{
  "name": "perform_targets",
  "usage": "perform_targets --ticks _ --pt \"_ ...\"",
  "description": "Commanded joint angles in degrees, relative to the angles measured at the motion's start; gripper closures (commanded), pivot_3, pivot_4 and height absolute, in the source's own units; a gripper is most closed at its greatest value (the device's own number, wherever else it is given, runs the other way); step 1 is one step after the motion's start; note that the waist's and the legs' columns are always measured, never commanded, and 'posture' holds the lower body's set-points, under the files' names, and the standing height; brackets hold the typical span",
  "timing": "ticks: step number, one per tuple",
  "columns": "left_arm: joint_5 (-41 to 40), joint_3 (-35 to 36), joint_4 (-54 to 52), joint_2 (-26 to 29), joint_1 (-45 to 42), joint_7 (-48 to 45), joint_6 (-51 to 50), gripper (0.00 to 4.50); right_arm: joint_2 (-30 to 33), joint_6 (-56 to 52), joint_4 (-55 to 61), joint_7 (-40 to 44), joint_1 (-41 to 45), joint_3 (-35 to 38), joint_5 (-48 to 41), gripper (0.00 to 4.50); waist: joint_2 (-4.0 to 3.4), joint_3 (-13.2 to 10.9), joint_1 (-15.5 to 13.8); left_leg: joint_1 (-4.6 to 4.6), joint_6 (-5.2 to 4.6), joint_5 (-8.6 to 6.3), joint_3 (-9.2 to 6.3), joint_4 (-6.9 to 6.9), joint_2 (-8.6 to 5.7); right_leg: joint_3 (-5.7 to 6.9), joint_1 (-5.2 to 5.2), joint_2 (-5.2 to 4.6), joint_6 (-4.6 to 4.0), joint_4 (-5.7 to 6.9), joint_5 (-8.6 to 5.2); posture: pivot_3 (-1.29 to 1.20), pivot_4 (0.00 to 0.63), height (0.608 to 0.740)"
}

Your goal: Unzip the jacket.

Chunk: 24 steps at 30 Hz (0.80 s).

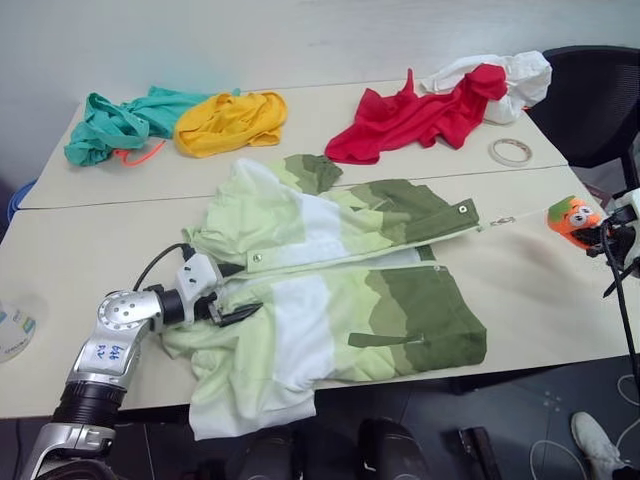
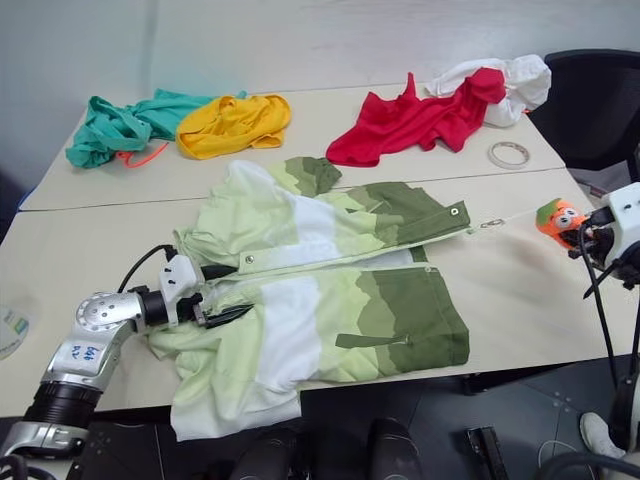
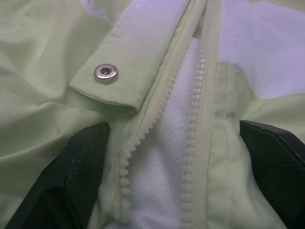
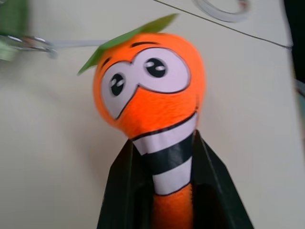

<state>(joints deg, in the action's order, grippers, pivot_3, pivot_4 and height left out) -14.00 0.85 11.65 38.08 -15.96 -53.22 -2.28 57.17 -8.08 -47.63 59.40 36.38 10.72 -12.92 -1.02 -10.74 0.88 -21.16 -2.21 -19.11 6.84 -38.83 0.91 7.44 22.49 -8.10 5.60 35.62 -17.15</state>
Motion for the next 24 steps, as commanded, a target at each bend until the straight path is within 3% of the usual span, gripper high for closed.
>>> perform_targets --ticks 1,5,8,9,13,15,18,24 --pt "-3.7 2.4 -3.6 0.2 2.9 -1.0 -4.6 0.0 -0.7 -2.1 10.6 3.9 -6.9 3.4 -4.6 2.62 0.0 0.0 0.0 -0.03 -0.01 -0.01 -0.02 0.04 0.0 0.02 0.01 0.0 0.0 0.01 0.0 0.0 0.15 0.74" --pt "-11.7 8.1 -13.2 0.2 7.9 -1.6 -8.5 0.0 -3.5 9.0 18.8 6.9 -15.2 12.0 -10.8 1.19 0.06 -0.1 -0.1 -0.17 -0.11 -0.07 0.0 0.11 -0.05 0.04 0.06 -0.01 0.02 -0.02 0.01 0.0 0.15 0.74" --pt "-15.3 13.1 -18.9 1.8 12.0 -1.0 -11.6 0.0 -6.1 12.0 27.3 6.5 -19.7 17.1 -14.9 0.18 0.3 -0.2 0.0 -0.16 -0.12 -0.08 0.01 0.2 -0.05 0.04 0.04 0.03 0.04 -0.13 0.02 0.0 0.15 0.74" --pt "-16.5 15.1 -20.1 2.5 12.9 -0.6 -12.7 0.0 -6.7 11.2 30.8 5.4 -20.2 17.7 -15.9 0.04 0.35 -0.3 0.0 -0.14 -0.11 -0.07 0.01 0.19 -0.04 0.05 0.01 0.03 0.04 -0.12 0.02 0.0 0.15 0.74" --pt "-18.0 21.0 -21.7 4.7 15.1 -0.1 -14.2 0.0 -9.6 4.5 43.6 -0.3 -17.2 16.6 -21.6 0.04 0.36 -0.3 0.3 -0.03 -0.02 -0.11 -0.03 0.16 -0.01 -0.02 0.02 0.0 0.04 -0.16 0.02 0.0 0.15 0.74" --pt "-16.2 22.4 -21.9 6.2 17.0 -0.4 -13.6 0.0 -10.9 2.4 47.7 1.6 -17.1 11.9 -21.8 0.04 0.37 -0.3 0.4 -0.03 0.04 -0.14 -0.07 0.2 -0.02 -0.01 0.04 -0.01 0.02 -0.15 0.01 0.0 0.15 0.74" --pt "-13.9 24.4 -21.7 7.3 21.5 -1.9 -10.1 0.0 -13.0 5.3 48.4 6.4 -18.3 4.5 -18.2 0.04 0.48 -0.2 0.5 -0.02 0.05 -0.13 -0.07 0.53 -0.02 0.02 0.05 0.02 -0.01 -0.19 0.0 0.0 0.15 0.74" --pt "-10.1 29.5 -19.6 4.9 28.9 0.1 -1.1 0.0 -19.3 11.3 47.2 10.5 -22.7 -2.7 -15.4 0.04 0.57 -0.2 0.0 -0.18 -0.11 -0.21 -0.03 0.63 -0.07 0.14 0.06 0.09 0.0 -0.55 0.0 0.0 0.15 0.74"
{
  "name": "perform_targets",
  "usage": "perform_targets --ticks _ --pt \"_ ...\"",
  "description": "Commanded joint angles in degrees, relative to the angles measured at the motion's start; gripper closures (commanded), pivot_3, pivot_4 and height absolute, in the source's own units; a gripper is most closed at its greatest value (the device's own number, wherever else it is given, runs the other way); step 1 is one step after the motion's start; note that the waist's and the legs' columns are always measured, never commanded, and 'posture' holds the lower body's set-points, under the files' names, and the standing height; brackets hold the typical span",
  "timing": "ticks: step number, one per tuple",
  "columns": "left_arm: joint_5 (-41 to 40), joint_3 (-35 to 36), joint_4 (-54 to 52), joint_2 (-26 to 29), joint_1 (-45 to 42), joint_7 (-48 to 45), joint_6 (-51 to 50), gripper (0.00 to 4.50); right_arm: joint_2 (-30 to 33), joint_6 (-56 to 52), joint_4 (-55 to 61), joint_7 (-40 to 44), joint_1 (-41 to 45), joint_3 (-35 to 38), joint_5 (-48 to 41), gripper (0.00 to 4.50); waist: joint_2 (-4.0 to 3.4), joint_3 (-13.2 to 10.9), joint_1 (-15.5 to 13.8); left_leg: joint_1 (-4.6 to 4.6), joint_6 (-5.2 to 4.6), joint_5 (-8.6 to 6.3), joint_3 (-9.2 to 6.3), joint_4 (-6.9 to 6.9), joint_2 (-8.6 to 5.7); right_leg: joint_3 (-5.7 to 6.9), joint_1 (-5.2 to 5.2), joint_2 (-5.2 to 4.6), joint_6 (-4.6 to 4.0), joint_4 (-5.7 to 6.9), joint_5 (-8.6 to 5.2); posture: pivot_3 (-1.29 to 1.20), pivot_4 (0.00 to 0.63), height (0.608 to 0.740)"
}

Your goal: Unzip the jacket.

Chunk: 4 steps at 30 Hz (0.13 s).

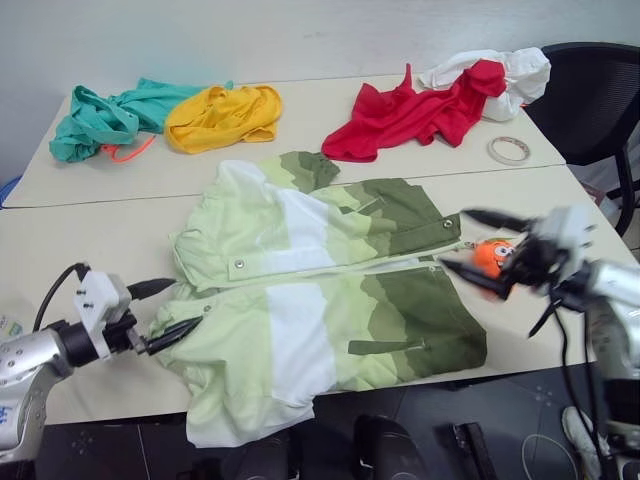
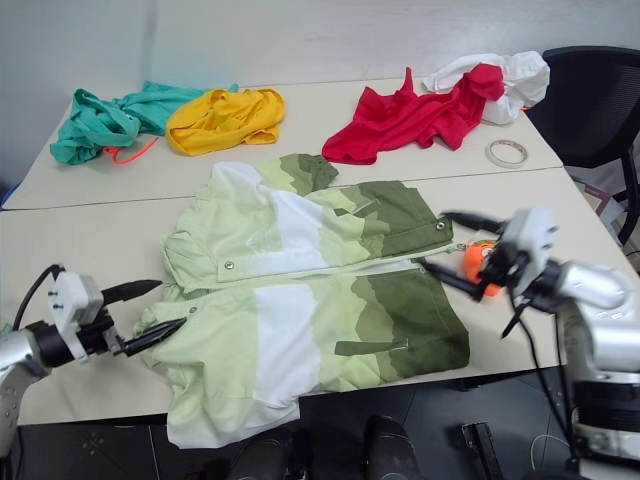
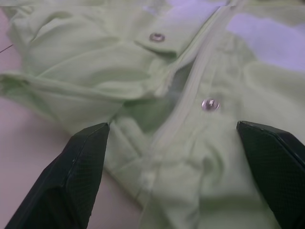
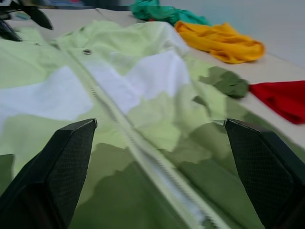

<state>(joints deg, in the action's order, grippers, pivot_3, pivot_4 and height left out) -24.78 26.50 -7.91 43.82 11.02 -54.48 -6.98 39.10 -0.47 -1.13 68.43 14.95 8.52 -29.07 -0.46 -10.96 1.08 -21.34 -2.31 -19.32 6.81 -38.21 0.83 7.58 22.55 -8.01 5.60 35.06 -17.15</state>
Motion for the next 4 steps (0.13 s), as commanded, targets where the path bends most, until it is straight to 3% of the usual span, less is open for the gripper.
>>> perform_targets --ticks 1,4 --pt "0.9 4.5 -0.1 -1.4 2.6 1.8 4.4 0.0 -1.9 4.0 0.6 1.5 -1.8 -0.9 0.8 0.04 0.02 0.0 -0.2 0.0 -0.05 -0.03 0.0 -0.04 0.0 0.0 -0.04 0.0 0.01 -0.02 0.0 0.0 0.15 0.74" --pt "0.9 5.5 0.0 -2.4 4.4 2.2 5.8 0.0 -2.8 4.5 0.8 1.4 -2.4 -1.4 0.9 0.04 0.02 0.0 -0.4 0.04 -0.07 -0.04 0.02 -0.09 -0.01 -0.03 -0.1 -0.04 0.06 -0.07 0.03 0.0 0.15 0.74"
